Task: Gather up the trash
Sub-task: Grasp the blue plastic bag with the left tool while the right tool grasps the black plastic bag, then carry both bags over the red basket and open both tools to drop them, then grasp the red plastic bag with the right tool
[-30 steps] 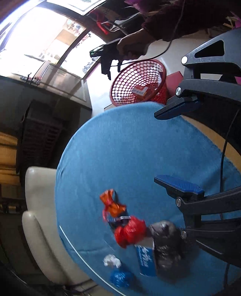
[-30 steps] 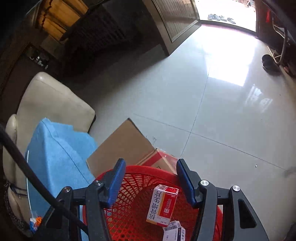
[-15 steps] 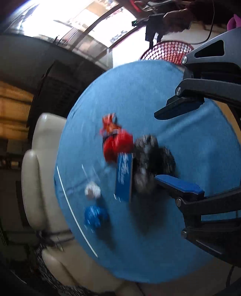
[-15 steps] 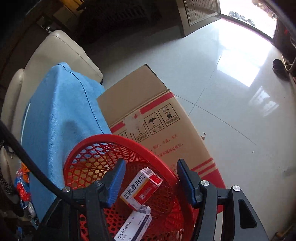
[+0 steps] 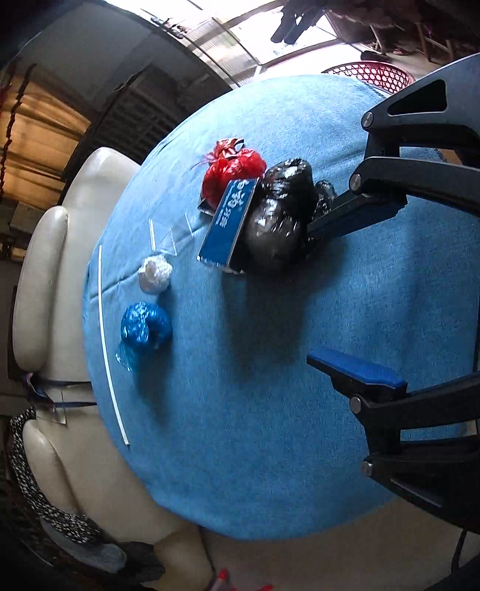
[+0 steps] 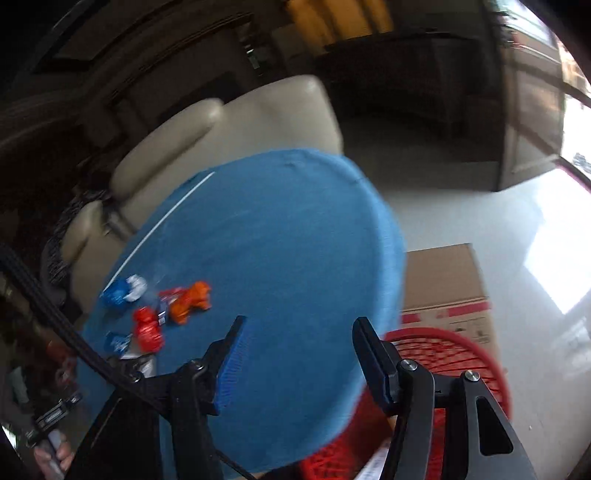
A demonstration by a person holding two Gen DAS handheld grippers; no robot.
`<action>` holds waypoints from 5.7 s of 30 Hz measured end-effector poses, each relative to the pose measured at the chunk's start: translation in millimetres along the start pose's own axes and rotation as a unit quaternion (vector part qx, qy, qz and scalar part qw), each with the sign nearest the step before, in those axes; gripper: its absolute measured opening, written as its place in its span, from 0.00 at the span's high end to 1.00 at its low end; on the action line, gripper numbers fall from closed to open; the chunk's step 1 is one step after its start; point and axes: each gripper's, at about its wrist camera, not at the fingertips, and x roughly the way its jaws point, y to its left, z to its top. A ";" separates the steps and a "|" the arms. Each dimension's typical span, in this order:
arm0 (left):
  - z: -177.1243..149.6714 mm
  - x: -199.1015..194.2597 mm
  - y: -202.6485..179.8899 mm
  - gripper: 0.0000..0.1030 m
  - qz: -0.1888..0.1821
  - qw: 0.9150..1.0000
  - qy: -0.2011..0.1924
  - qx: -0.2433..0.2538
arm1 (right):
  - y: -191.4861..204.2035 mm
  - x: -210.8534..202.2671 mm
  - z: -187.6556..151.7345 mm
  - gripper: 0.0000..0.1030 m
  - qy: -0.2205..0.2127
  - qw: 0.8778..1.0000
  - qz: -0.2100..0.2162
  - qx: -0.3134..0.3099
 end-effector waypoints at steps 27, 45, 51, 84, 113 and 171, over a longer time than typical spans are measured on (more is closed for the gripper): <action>215.1 143.5 58.8 0.39 -0.016 0.995 0.047 -0.087 | 240.4 162.8 -97.6 0.47 0.164 0.911 0.135 -0.354; 155.2 109.4 50.1 0.57 0.008 0.998 0.027 -0.056 | 191.8 114.1 -88.0 0.54 0.152 0.941 0.223 -0.203; 112.8 61.9 39.2 0.57 0.007 0.999 -0.013 -0.034 | 151.4 95.2 -80.3 0.54 0.130 0.956 0.228 -0.132; -28.1 -27.0 -246.8 0.57 -0.128 0.946 -0.054 0.292 | -44.2 -49.5 -102.4 0.54 0.015 0.990 0.137 0.025; -85.4 17.0 -371.6 0.56 -0.200 0.903 0.048 0.377 | -164.7 -108.1 -141.2 0.54 -0.025 0.983 0.073 0.168; 16.3 -51.4 -83.3 0.30 0.032 0.991 -0.089 0.092 | 15.3 -41.8 -68.2 0.33 0.033 0.982 0.185 0.016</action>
